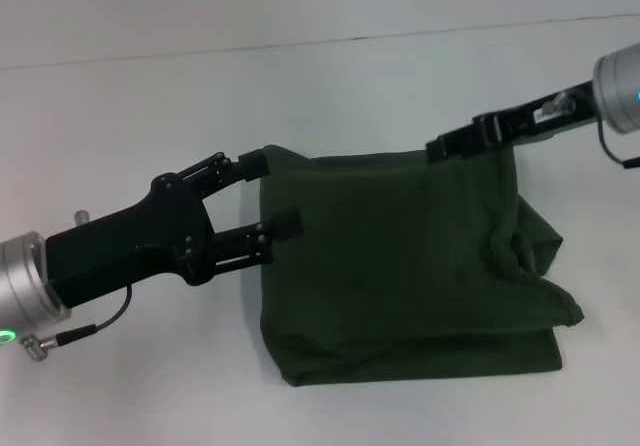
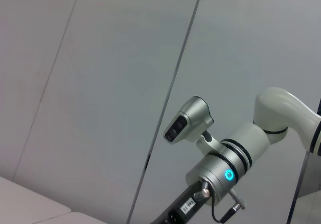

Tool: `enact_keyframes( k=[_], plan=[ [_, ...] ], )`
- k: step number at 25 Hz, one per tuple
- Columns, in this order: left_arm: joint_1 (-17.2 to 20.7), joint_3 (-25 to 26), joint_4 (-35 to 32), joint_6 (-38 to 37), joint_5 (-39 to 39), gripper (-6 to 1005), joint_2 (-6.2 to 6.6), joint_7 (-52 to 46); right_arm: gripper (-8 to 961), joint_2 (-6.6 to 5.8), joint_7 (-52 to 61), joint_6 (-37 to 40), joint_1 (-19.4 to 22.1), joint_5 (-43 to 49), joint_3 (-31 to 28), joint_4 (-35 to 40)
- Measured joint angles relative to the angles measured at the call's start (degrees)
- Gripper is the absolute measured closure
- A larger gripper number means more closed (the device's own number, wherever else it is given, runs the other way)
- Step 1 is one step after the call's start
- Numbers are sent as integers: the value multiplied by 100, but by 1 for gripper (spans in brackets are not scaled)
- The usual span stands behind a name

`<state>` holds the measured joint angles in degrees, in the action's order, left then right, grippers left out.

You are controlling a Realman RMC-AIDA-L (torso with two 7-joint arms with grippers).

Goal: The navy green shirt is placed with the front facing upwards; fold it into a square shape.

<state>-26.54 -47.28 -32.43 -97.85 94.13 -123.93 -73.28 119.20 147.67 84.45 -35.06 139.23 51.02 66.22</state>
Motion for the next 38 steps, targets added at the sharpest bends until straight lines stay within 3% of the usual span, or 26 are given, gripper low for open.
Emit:
enact_keyframes(
  k=[8,12,22,27,38],
  plan=[
    [-9,0,1,43,0,113,1,-2,477,-1,-699,605,126,-205,-56,-151],
    [-21,0,1,92,0,114,-9,-2,631,-75,-1004,1018,234,-186,-67,-177],
    [-37,0,125,155,-125,114,-19,-1,931,-432,-1454,1542,337,-114,-87,-754],
    [-36,0,139,167,-128,114,-17,2,938,-480,-1579,1550,357,230,-118,-982],
    [-46,1,150,247,-141,113,-17,15,934,-456,-1549,1300,395,890,-150,-1269]
  ],
)
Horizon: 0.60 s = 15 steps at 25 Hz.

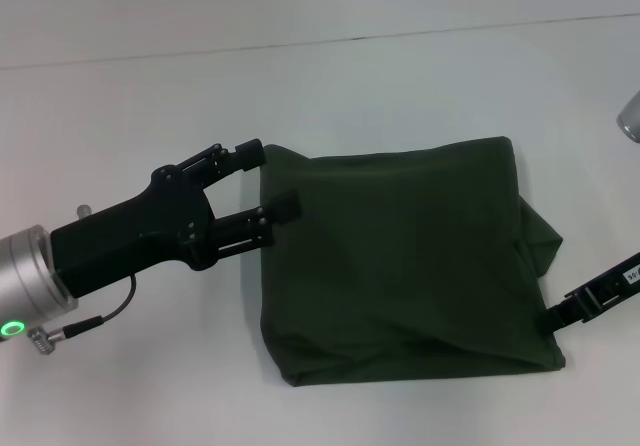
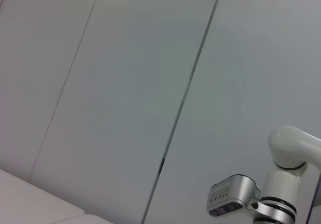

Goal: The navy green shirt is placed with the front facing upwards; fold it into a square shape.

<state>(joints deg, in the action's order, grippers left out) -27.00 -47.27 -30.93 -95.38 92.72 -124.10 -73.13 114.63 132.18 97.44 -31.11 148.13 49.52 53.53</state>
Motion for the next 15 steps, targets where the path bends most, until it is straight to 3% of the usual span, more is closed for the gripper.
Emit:
enact_keyframes(
  k=[5,11,15],
  plan=[
    [-4,6,0,42,0,113,0,8,936,-8,-107,40,18,-23,-192,3],
    [-8,14,0,66,0,114,5,10,935,-50,-591,406,20,-282,-1079,167],
    [-17,19,-9,72,0,114,10,10,934,-96,-752,460,-26,-574,-1263,150]
  ],
)
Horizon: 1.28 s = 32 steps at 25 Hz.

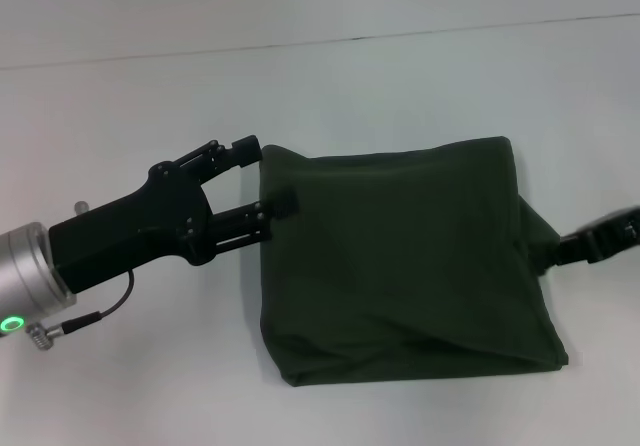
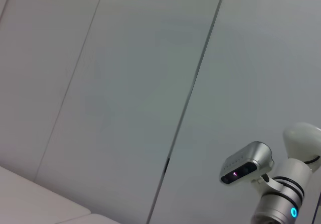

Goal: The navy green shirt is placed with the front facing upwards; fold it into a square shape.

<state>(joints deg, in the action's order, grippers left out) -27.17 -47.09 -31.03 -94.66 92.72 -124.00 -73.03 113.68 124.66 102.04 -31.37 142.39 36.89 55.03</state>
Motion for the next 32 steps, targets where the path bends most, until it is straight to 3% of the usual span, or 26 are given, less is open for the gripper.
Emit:
enact_keyframes(
  k=[13,21,32],
  plan=[
    [-54,15,1,55,0,113,7,-19,935,242,-432,-658,-771,-37,577,-941],
    [-68,16,5,63,0,113,7,-86,936,559,-658,-1027,-1164,-82,913,-1083],
    [-61,18,9,63,0,113,7,-97,931,624,-664,-1562,-1543,-719,1790,-1717]
  ],
)
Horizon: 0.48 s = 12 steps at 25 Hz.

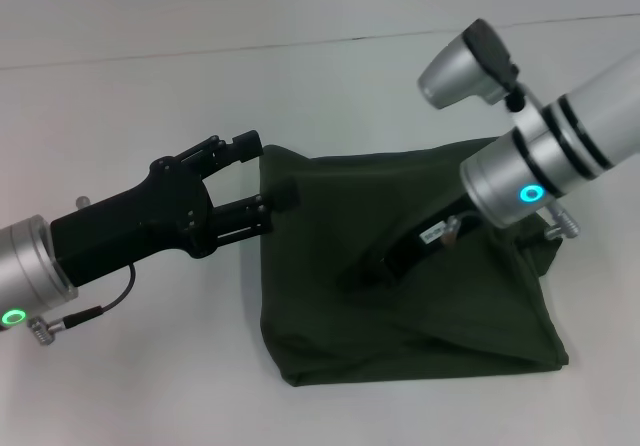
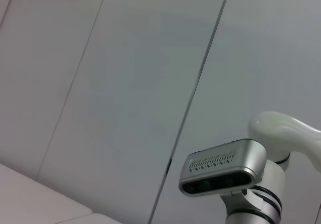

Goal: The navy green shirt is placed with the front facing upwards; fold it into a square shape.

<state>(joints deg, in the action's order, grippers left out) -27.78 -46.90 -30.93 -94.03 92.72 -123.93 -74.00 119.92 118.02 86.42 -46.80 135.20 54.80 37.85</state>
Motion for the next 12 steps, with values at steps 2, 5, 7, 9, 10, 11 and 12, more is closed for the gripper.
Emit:
enact_keyframes(
  k=[2,5,7,9,10,11,12],
  plan=[
    [1,0,0,5,0,113,0,0,925,1,1,-116,-37,-100,177,-104],
    [0,-2,4,15,0,114,0,0,915,7,2,-269,-99,-165,440,-270],
    [-2,-4,8,33,0,114,0,0,909,11,9,-321,-133,-175,572,-363],
    [2,-6,9,70,0,114,0,0,903,12,30,-356,-145,-177,675,-431],
    [3,-8,9,74,0,114,0,0,900,13,35,-362,-145,-178,702,-452],
    [6,-10,9,78,0,114,0,1,896,11,38,-376,-129,-178,732,-476],
    [8,-9,9,78,0,114,0,4,893,11,38,-376,-129,-178,732,-476]
  ],
)
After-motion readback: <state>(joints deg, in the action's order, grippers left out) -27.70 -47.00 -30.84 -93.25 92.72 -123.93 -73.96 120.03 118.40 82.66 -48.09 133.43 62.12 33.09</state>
